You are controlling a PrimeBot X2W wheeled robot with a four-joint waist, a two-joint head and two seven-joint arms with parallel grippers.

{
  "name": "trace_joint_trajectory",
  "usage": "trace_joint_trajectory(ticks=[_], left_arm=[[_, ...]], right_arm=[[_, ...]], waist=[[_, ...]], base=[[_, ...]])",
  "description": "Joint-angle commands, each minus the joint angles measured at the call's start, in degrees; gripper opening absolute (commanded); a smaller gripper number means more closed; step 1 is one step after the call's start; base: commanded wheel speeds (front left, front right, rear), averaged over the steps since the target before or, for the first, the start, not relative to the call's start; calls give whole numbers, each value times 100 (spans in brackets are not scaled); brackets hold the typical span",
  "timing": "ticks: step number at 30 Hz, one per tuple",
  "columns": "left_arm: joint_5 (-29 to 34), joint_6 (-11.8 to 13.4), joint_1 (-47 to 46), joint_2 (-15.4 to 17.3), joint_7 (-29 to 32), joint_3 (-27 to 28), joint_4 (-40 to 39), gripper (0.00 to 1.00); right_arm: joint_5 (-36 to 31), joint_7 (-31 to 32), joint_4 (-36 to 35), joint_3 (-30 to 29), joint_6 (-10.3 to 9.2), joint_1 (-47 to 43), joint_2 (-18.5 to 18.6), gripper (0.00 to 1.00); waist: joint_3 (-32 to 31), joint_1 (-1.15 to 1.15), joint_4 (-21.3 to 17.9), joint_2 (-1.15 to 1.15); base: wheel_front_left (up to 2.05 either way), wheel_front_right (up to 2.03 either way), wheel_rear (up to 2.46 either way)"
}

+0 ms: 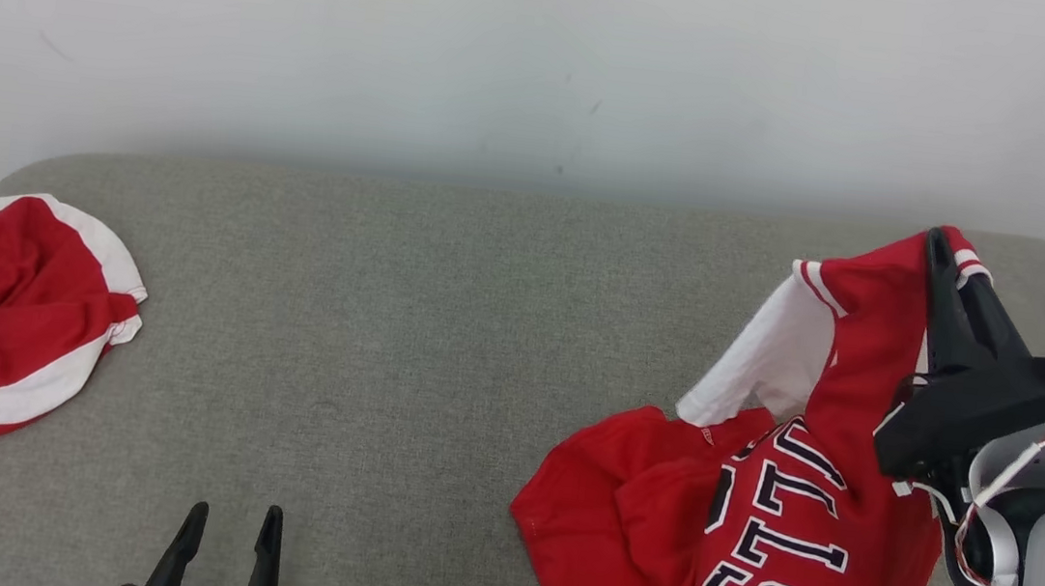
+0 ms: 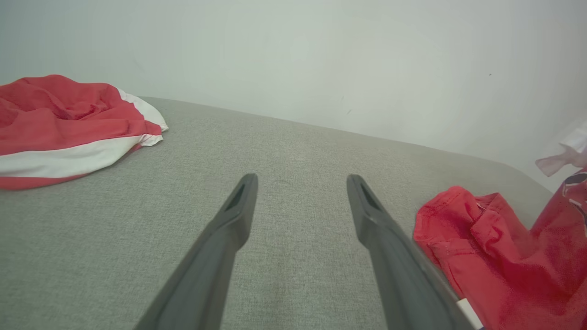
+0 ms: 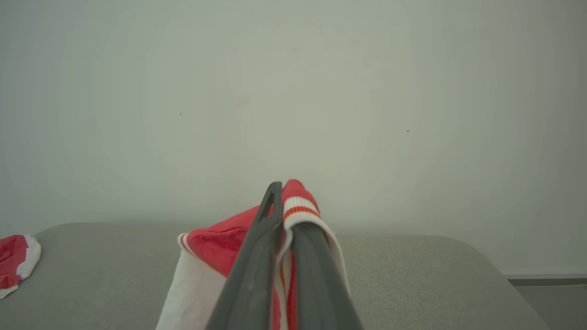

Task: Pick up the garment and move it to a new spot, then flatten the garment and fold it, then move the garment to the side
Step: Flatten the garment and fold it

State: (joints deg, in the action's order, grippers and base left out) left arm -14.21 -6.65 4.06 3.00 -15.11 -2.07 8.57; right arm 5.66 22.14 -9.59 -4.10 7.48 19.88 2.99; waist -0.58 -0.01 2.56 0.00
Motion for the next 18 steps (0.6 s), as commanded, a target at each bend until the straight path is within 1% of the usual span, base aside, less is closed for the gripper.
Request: trace_joint_trajectory(ticks=[1,4,11,14,18], left_arm=[[-43,-29,7,-2,-6,4,-8,100],[-38,-23,-81,-4,-7,-78,14,100],[-2,-43,-269,-7,-6,-320,87,100],[-7,-52,-350,-10,-7,-424,130,100],[-35,-60,-459,-10,-6,-512,148,100]], right_arm=[[-57,-37,112,-47,3,109,-7,0],[-226,-262,1057,-372,4,492,-8,0],[-950,-1181,3184,-1307,4,1807,61,0],[-1335,-1537,3928,-1726,4,2268,142,0],[-1763,-1909,4645,-2235,3,2768,219,0]], waist=[[55,1,48,0],[179,1,164,0],[403,1,570,0],[477,1,798,0],[601,1,1070,0]], base=[[0,0,0],[0,0,0],[0,0,0],[0,0,0],[0,0,0]])
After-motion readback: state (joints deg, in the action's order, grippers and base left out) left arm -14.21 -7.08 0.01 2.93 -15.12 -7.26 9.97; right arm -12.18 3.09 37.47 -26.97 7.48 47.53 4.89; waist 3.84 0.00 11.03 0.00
